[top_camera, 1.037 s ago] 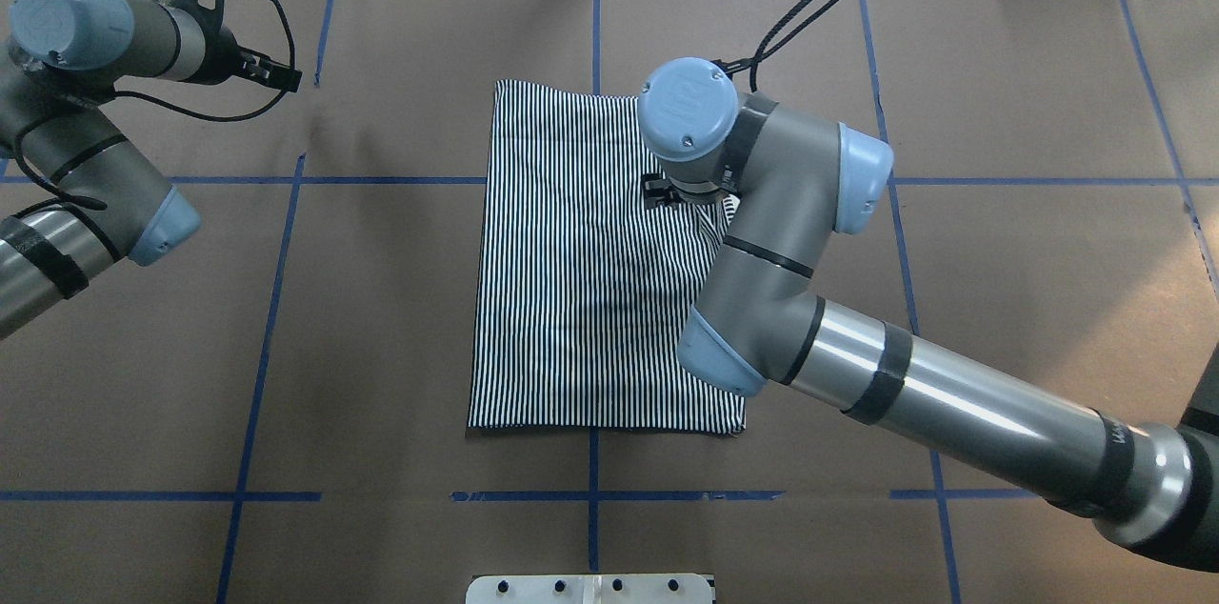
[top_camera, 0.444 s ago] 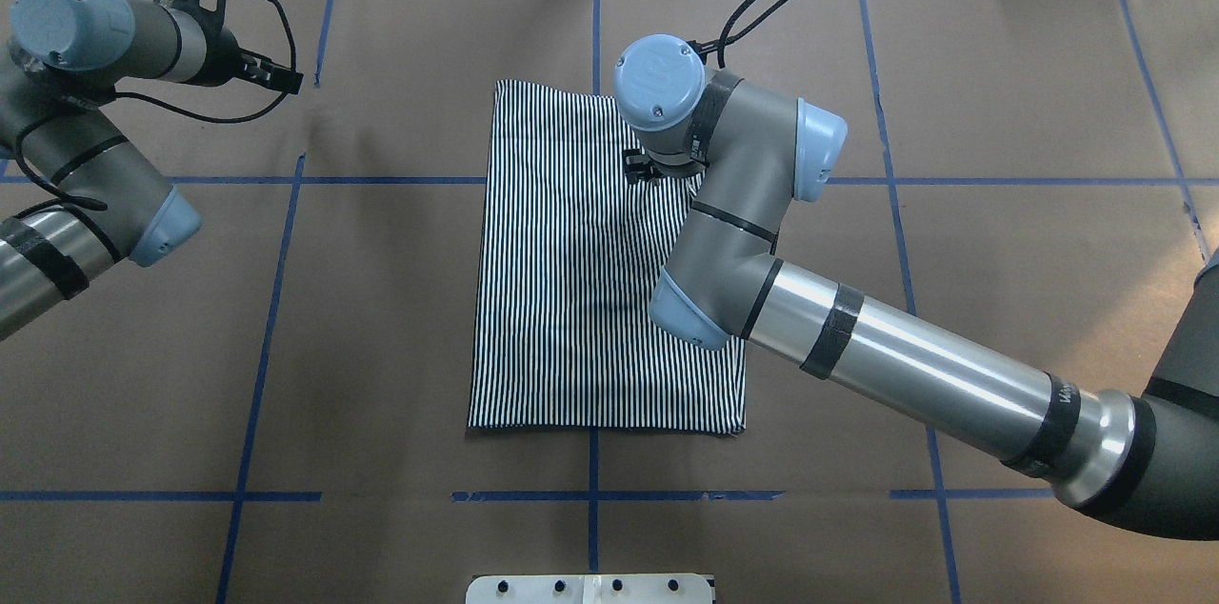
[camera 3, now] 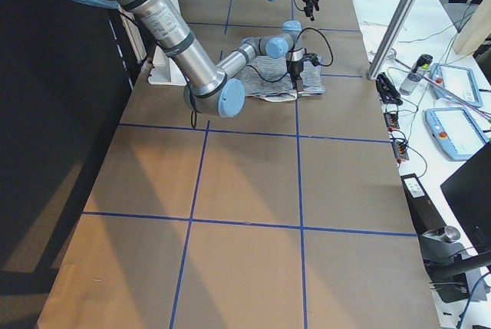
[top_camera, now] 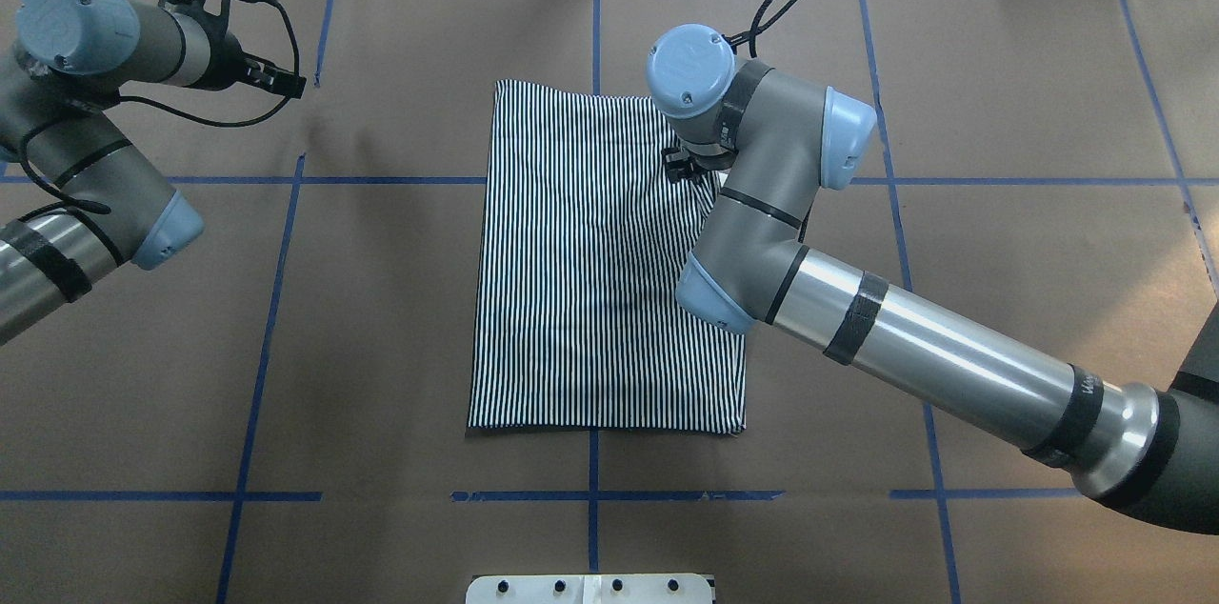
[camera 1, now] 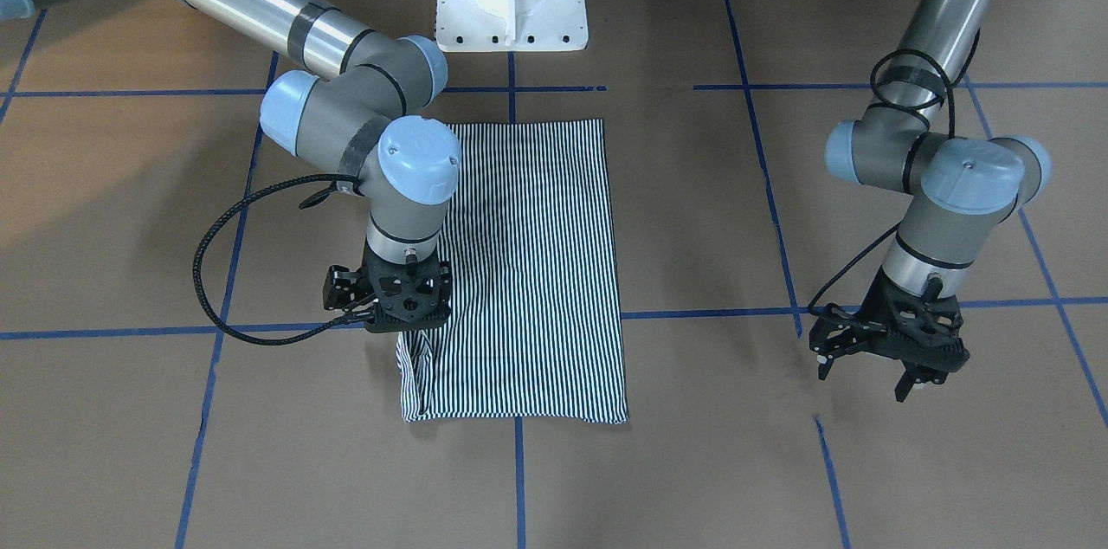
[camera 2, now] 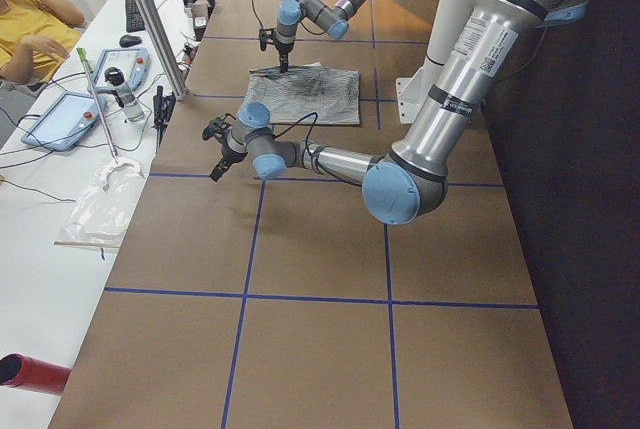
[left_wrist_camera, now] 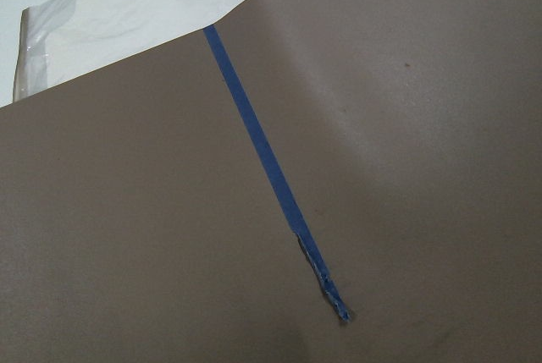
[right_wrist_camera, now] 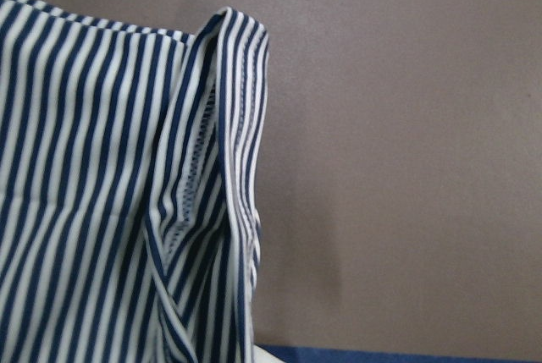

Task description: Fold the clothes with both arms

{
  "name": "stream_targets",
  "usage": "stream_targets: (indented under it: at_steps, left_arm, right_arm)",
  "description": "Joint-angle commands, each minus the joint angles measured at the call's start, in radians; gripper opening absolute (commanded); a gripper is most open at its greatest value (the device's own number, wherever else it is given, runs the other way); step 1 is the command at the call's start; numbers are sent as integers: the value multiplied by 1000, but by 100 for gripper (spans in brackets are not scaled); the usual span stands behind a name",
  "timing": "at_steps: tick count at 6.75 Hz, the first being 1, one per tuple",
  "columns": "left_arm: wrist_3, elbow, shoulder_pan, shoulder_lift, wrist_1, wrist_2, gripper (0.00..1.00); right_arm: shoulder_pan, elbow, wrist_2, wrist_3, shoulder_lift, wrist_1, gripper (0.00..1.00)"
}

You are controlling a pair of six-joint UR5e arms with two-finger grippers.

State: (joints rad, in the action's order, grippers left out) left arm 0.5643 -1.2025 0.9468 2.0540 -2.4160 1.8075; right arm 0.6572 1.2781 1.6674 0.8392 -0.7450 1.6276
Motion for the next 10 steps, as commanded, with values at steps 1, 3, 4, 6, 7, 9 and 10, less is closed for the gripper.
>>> stream_targets:
  at_steps: [1, 3, 4, 6, 7, 9, 10]
  left_arm:
    - [0, -2, -2, 0, 0, 0, 100]
    - [2, -5, -2, 0, 0, 0, 100]
    - [43, -24, -2, 0, 0, 3, 100]
    - [174, -112, -8, -12, 14, 64, 100]
    - [243, -206, -51, -55, 17, 61, 100]
    - [451, -395, -142, -129, 18, 58, 100]
    - [594, -472, -210, -153, 20, 47, 100]
  right_arm:
    - [60, 10, 0, -108, -36, 52, 100]
    - [100, 85, 0, -208, -123, 48, 100]
    - [104, 140, 6, -195, -129, 44, 100]
    - [88, 319, 122, -61, -231, -77, 100]
    - [67, 411, 147, 54, -320, -189, 100]
    - [-16, 529, 140, 325, -477, -459, 100]
    - [-39, 555, 109, 477, -525, -553, 100]
